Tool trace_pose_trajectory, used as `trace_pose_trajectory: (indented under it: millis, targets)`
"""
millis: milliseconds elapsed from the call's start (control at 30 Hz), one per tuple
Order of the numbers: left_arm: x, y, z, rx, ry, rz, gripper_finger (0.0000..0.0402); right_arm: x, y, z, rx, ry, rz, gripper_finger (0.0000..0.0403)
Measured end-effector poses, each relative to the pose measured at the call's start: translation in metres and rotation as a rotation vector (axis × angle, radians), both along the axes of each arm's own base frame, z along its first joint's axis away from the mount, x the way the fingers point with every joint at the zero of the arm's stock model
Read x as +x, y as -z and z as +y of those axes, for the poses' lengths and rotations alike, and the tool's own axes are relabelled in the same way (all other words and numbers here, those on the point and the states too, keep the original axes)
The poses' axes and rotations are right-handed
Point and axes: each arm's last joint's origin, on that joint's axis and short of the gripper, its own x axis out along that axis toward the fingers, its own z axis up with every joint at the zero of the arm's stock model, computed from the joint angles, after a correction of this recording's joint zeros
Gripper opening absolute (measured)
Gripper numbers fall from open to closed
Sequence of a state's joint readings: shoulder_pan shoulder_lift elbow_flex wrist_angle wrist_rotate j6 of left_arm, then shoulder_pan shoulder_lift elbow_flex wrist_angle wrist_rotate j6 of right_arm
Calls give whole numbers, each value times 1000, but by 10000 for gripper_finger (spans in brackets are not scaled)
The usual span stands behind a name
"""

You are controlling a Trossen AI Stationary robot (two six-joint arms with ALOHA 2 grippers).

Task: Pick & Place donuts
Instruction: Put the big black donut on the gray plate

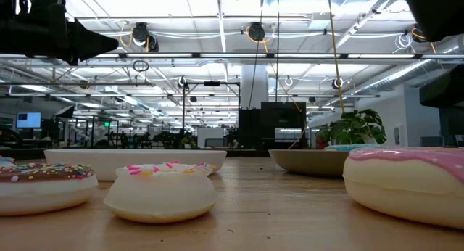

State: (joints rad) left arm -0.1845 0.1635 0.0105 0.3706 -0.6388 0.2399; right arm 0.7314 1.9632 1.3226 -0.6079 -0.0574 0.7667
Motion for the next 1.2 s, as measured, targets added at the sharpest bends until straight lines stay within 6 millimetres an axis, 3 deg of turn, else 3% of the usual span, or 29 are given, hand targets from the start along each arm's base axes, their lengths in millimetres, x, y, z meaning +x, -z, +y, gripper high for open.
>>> trace_pose_trajectory:
  millis: [100, 167, 367, 567, 700, 867, 1200]
  targets:
    - [0, 0, 0, 2, 0, 1, 51, 0, -9, -4, 10, -32, -11, 50]
    - [0, 0, 0, 0, 1, 1, 51, -1, -19, -9, 24, -28, -8, 17]
    - [0, 0, 0, -2, 1, -1, 51, -12, -59, -21, 71, -12, -48, 21]
    - [0, 0, 0, 12, -2, 5, 51, -24, -118, -46, 110, 31, -116, 8]
    - [0, 0, 0, 12, -1, 5, 51, -36, -144, -62, 102, 38, -107, 9]
    - [0, 0, 0, -5, 2, -3, 51, -44, -152, -79, 37, 77, -72, 9]
    - [0, 0, 0, -7, 3, -3, 51, -41, -146, -79, 11, 73, -46, 9]
